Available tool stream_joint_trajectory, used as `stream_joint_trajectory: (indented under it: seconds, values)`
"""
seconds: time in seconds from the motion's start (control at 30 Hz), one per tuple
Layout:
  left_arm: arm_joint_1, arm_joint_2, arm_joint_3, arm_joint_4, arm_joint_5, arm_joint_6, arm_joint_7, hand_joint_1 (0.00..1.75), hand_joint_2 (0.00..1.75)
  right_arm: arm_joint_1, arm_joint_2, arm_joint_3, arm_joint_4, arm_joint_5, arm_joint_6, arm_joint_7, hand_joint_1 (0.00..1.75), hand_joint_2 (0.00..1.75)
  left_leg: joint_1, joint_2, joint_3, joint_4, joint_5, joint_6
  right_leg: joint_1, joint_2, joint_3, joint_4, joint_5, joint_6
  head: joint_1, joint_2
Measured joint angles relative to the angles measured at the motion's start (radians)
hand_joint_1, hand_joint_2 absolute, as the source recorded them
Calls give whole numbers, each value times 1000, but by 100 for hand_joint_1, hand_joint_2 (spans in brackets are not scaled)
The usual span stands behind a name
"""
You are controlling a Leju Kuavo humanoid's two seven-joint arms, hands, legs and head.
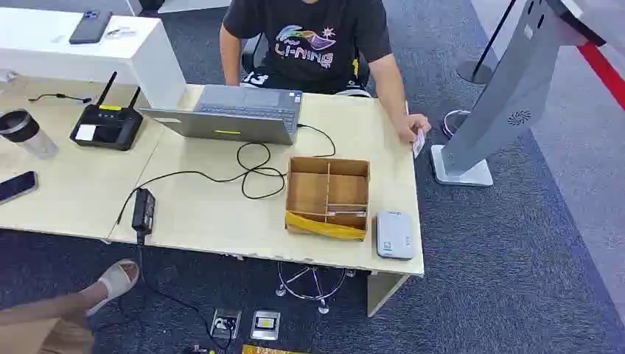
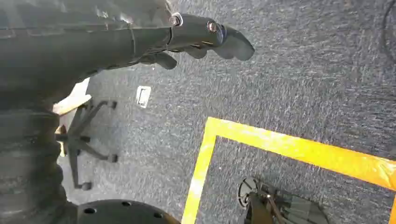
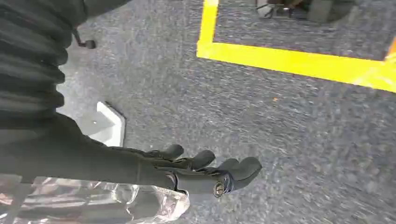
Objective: Pass the card to the sensor for recognition and then transmit it.
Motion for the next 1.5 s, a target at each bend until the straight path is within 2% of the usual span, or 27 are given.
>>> stream_joint_trajectory:
  seconds: [0.13, 0.4, 0.6, 0.73, 0.97, 1.23, 1.37, 1.5]
  values:
    - [-1, -2, 42, 3, -41, 0, -3, 0, 175, -76, -45, -10, -15, -13, 10, 15, 0, 175, -1, 0, 1, 0, 0, 1, -1, 0, 1, 0, 0, 0, 0, 0]
    - [-1, -14, 149, 12, -151, 0, -24, 0, 175, -142, -99, -57, -70, 13, -45, -45, 0, 175, 0, 0, 1, 1, 0, 1, -1, -1, 0, 0, 0, 0, 0, 0]
    - [2, -22, 189, 12, -168, -19, -25, 0, 175, -167, -134, -105, -113, 87, -61, -66, 0, 175, 0, -1, 0, 0, 0, 1, 0, -2, 0, 0, 0, 0, 0, 0]
    - [3, -18, 204, 12, -167, -50, -25, 0, 175, -170, -153, -161, -150, 221, -62, -29, 0, 175, 0, -1, 0, 0, 0, 1, -1, -2, 0, 0, 0, 0, 0, 0]
    - [6, -14, 211, 12, -152, -49, -25, 0, 175, -161, -193, -282, -266, 428, -63, 64, 0, 175, 0, -1, 0, 1, 0, 1, -1, -2, 0, 0, 0, 0, 0, 0]
    - [7, -11, 211, 12, -145, -48, -14, 0, 175, -155, -235, -390, -383, 515, -63, 109, 0, 175, -1, -1, 0, 1, 0, 1, -1, -2, 0, 0, 0, 0, 0, 0]
    - [8, -10, 211, 12, -143, -47, -10, 0, 175, -152, -252, -428, -421, 525, -61, 135, 0, 175, -1, -1, 0, 1, 0, 1, -1, -2, 0, 0, 0, 0, 0, 0]
    - [8, -8, 211, 12, -137, -45, -9, 0, 175, -146, -264, -462, -438, 507, -61, 127, 0, 175, -1, -1, 0, 1, 0, 1, -1, -2, 0, 0, 0, 0, 0, 0]
